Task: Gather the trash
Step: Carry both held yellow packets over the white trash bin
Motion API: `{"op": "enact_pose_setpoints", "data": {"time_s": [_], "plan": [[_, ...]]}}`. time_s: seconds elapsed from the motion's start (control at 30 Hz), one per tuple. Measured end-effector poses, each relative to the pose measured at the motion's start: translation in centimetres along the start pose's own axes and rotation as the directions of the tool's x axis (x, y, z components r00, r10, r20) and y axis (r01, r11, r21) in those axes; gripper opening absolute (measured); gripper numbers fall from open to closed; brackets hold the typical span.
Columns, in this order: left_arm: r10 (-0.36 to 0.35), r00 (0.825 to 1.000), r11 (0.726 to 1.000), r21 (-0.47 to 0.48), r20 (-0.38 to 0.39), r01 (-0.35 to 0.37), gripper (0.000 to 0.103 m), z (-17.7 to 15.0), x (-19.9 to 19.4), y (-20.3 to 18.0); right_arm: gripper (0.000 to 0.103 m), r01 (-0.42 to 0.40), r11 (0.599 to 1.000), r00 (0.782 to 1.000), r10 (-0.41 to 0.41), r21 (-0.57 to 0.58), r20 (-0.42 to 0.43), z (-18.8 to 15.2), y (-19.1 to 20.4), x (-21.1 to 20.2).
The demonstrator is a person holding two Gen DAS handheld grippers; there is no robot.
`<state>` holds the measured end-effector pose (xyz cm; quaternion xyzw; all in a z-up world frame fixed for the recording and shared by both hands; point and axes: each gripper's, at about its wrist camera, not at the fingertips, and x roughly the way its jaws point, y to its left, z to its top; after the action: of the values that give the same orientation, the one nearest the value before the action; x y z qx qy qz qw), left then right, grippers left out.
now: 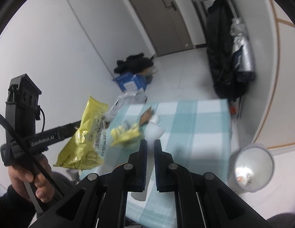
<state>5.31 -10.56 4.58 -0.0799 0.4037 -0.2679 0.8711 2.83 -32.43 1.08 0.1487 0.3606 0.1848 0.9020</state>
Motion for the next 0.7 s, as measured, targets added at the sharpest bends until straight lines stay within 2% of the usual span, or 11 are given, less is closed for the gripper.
{"op": "enact_pose_setpoints", "data": {"time_s": [0.17,0.43,0.57,0.7], "plan": [[-0.065,0.998,0.997,0.038,-0.019,0.066,0.0,1.9,2.6,-3.6,0.007,0.03,0.999,0.998,-0.031,0.021,0.061,2.1,-3.4,-2.9],[-0.162,0.98,0.985,0.043,-0.114,0.168,0.0,4.7,9.5,-9.4,0.007,0.102,0.989,0.987,-0.113,0.105,0.11,4.5,-11.1,-6.4],[-0.183,0.969,0.977,0.078,-0.164,0.198,0.0,5.4,13.5,-12.6,0.007,0.145,0.979,0.979,-0.163,0.144,0.119,4.9,-15.7,-7.7],[-0.185,0.955,0.972,0.097,-0.233,0.213,0.0,4.7,17.9,-15.0,0.007,0.192,0.963,0.973,-0.212,0.191,0.09,4.4,-20.3,-8.1]]}}
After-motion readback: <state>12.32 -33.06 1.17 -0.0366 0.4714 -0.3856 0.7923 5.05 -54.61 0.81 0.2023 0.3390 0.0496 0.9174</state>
